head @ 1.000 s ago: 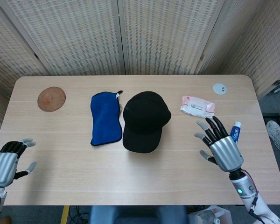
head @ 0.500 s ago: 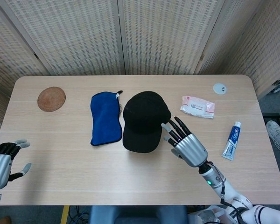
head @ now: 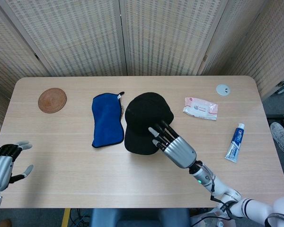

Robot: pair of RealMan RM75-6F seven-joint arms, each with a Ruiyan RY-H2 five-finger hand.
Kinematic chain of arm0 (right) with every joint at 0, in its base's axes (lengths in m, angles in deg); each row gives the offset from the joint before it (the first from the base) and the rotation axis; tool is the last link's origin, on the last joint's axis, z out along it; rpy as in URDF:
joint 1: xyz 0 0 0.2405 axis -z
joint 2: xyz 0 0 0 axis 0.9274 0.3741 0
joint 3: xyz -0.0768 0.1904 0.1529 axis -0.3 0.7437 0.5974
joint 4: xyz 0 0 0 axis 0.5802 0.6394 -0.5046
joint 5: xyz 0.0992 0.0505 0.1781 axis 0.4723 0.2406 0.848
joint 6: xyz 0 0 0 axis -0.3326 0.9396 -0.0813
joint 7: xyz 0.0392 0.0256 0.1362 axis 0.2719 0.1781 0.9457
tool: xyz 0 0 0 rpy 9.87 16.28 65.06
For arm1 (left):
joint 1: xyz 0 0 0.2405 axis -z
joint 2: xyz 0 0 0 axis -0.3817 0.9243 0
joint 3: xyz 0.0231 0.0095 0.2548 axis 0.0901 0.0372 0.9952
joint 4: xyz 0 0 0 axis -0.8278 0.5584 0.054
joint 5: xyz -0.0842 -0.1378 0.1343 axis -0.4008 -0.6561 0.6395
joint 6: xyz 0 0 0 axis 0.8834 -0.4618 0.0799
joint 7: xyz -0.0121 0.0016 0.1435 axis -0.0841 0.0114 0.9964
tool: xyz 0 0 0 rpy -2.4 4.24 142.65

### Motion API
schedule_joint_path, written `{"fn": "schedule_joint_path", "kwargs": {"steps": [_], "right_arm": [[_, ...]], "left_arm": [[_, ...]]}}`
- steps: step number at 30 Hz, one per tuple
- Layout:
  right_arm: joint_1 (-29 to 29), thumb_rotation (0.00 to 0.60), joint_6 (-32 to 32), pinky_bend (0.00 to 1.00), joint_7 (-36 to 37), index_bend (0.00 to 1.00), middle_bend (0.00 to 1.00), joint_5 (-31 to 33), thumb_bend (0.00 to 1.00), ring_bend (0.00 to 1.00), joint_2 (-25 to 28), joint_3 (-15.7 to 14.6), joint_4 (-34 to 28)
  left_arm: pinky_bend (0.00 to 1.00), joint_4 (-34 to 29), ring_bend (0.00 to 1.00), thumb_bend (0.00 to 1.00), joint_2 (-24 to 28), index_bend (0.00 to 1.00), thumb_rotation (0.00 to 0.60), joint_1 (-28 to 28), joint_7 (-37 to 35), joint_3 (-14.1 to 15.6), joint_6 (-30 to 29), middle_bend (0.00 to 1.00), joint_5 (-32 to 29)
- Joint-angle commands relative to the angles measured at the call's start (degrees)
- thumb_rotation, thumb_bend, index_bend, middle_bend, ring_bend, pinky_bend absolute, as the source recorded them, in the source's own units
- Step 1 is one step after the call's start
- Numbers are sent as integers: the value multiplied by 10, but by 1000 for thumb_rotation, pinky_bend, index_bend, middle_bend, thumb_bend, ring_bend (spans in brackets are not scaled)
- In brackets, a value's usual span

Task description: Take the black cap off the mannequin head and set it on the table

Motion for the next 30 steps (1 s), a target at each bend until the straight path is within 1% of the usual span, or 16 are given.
{"fn": "schedule_joint_path", "kwargs": {"steps": [1,12,16,18,19,23,26,30], "right_arm": [[-14,600,5,0,11,424,164,-3,0,5,-21,-6,28],[-45,600,33,0,39,424,191,-2,10,6,-69,-7,106],[-55,600,50,0,52,424,220,-6,110,18,-79,-11,130],[-59,600,58,0,59,443,241,-8,149,36,-83,-14,144],[-62,600,62,0,65,461,253,-10,170,46,-85,-17,154],[-72,600,88,0,97,600,331,-15,314,106,-102,-24,200],[-76,600,92,0,107,644,347,-11,352,118,-111,-27,222],[-82,600,100,0,115,666,353,-6,384,123,-118,-30,239]], "left_arm": [[181,-6,246,218,8,303,600,2,-12,4,9,256,3],[181,-11,246,218,21,303,600,4,-32,9,20,256,7],[181,-12,246,218,25,303,600,4,-39,9,20,256,8],[181,-12,246,218,26,303,600,4,-41,9,20,256,8],[181,-11,246,218,26,303,600,4,-42,9,21,256,8],[181,-11,246,218,26,304,600,7,-47,11,28,256,10],[181,-11,246,218,27,304,600,10,-51,11,31,256,12],[181,-13,247,218,30,304,600,11,-59,13,33,256,15]]}}
